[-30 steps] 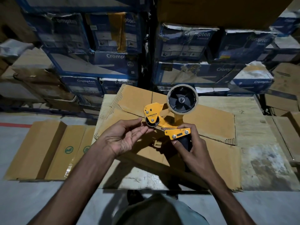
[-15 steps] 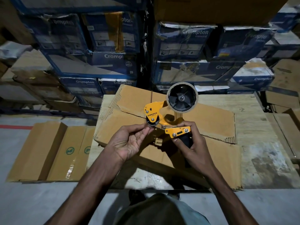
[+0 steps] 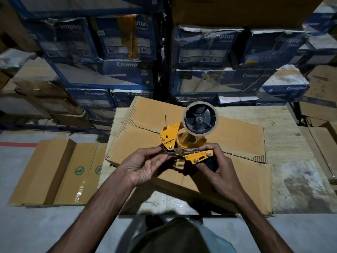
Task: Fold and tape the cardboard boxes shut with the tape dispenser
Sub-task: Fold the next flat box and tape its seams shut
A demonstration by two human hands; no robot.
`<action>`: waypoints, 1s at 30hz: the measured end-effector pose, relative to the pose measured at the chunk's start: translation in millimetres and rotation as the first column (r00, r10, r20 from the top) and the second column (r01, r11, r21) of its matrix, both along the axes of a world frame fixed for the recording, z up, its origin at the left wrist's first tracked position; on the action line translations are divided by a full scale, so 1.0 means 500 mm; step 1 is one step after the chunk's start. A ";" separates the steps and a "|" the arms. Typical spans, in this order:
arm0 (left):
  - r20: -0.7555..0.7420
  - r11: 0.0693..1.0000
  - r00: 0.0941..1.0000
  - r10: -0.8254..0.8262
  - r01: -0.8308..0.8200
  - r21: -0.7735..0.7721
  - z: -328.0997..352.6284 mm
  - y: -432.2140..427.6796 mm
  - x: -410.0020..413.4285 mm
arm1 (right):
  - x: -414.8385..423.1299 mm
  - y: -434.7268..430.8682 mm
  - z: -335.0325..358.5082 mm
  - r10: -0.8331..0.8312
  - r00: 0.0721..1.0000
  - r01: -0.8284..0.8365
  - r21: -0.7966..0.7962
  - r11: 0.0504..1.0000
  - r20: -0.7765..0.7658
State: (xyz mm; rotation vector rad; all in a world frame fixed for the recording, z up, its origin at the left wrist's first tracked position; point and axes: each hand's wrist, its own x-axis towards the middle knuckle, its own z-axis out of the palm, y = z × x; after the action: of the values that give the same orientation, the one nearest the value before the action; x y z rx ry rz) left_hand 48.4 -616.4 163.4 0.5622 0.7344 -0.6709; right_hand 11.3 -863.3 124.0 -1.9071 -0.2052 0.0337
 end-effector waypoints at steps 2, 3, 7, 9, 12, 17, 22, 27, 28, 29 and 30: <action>-0.013 1.000 1.000 -0.009 0.009 0.012 0.002 0.002 -0.002 | 0.001 0.001 0.000 0.001 1.000 -0.001 -0.001 1.000 0.008; -0.025 1.000 1.000 -0.009 0.009 0.012 0.000 0.003 -0.005 | 0.002 0.002 0.001 -0.001 1.000 0.001 0.000 1.000 0.012; -0.032 1.000 0.999 -0.008 0.008 -0.016 -0.007 0.011 -0.013 | 0.015 -0.009 0.007 -0.010 1.000 0.009 0.015 1.000 0.016; -0.028 0.999 1.000 0.013 -0.014 -0.043 -0.008 0.016 -0.011 | 0.021 -0.015 0.009 -0.002 1.000 0.001 0.013 1.000 0.022; -0.034 1.000 0.999 0.013 -0.013 -0.002 -0.007 0.012 -0.001 | 0.025 -0.014 0.008 0.012 1.000 -0.012 0.019 1.000 0.026; -0.067 0.999 0.998 -0.005 0.003 -0.033 -0.009 0.000 -0.013 | 0.035 -0.015 0.006 0.026 1.000 -0.027 0.069 0.997 0.013; -0.081 0.998 0.995 -0.057 0.055 -0.029 -0.010 0.017 -0.015 | 0.052 -0.031 0.013 0.075 0.997 -0.074 0.081 0.994 -0.015; -0.081 0.995 0.992 -0.099 0.101 0.023 -0.016 0.048 -0.003 | 0.065 -0.038 0.013 0.117 0.992 -0.114 0.072 0.991 -0.041; -0.085 0.993 0.990 -0.113 0.115 0.023 -0.018 0.051 -0.004 | 0.066 -0.035 0.012 0.119 0.992 -0.116 0.074 0.991 -0.046; -0.089 0.992 0.988 -0.124 0.126 0.021 -0.020 0.053 -0.005 | 0.067 -0.031 0.012 0.119 0.991 -0.114 0.079 0.990 -0.055; -0.092 0.991 0.987 -0.130 0.132 0.014 -0.021 0.055 -0.006 | 0.068 -0.028 0.011 0.116 0.991 -0.111 0.082 0.990 -0.064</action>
State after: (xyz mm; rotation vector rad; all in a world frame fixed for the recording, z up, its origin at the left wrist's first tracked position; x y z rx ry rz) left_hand 45.3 -588.7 152.7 0.6051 0.7943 -0.8164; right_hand 45.3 -877.5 129.3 -1.8115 -0.2647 0.1655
